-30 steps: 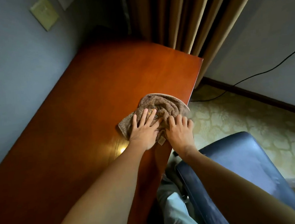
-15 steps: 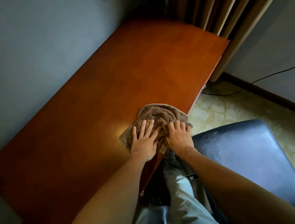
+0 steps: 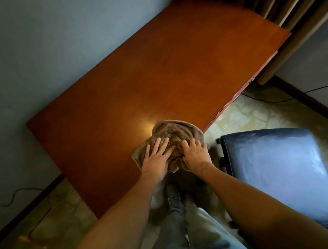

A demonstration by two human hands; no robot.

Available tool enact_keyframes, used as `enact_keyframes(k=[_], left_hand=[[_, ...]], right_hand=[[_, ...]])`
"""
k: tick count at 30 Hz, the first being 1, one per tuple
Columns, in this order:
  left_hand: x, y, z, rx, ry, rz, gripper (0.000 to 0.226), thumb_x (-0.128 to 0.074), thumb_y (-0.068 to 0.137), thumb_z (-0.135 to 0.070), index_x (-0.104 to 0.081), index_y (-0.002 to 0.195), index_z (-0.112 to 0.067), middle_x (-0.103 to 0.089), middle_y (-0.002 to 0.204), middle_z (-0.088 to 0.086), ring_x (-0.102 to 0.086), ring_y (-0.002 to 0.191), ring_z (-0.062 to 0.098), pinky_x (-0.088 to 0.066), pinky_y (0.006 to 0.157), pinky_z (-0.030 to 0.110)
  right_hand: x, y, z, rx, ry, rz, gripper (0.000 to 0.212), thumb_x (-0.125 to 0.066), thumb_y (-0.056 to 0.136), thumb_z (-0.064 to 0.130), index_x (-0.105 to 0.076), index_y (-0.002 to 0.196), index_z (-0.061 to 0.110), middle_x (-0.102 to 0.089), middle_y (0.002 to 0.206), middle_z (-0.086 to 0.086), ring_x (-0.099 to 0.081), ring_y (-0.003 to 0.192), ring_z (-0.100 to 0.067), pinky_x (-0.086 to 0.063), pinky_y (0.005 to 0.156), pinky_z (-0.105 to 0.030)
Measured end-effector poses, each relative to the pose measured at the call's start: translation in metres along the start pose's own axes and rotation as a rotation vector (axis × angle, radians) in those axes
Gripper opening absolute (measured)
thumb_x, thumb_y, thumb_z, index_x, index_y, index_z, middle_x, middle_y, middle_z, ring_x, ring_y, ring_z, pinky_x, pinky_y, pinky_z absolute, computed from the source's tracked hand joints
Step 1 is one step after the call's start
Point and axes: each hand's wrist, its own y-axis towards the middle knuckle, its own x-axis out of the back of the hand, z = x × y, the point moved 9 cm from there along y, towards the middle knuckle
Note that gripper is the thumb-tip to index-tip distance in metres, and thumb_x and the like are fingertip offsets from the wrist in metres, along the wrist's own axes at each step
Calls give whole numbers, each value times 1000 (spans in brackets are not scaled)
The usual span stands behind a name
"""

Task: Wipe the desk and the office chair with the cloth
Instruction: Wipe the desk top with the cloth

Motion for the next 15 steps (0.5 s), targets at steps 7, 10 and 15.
enact_keyframes(k=[7,10,15], left_hand=[[-17,-53,11,133,-92,37,61,-40,106,-32,-12,159,-40,17,167,-11,22,152,17,4,125,49],[-22,-70,17,139,-91,36,72,-51,102,-30,-7,159,-37,19,166,-8,23,152,20,1,124,52],[-49,-117,46,201,-106,3,76,-56,101,-27,-9,159,-37,17,167,-8,21,152,21,0,124,53]], right_hand=[[-16,-24,38,118,-12,-4,71,-65,91,45,-26,145,18,-37,146,-14,-39,137,-34,-34,113,-53],[-19,-30,55,154,-23,-42,67,-65,92,43,-29,143,19,-38,145,-14,-41,135,-33,-35,112,-53],[-43,-54,103,218,-95,-45,69,-66,92,42,-26,144,20,-37,146,-15,-41,135,-35,-36,112,-52]])
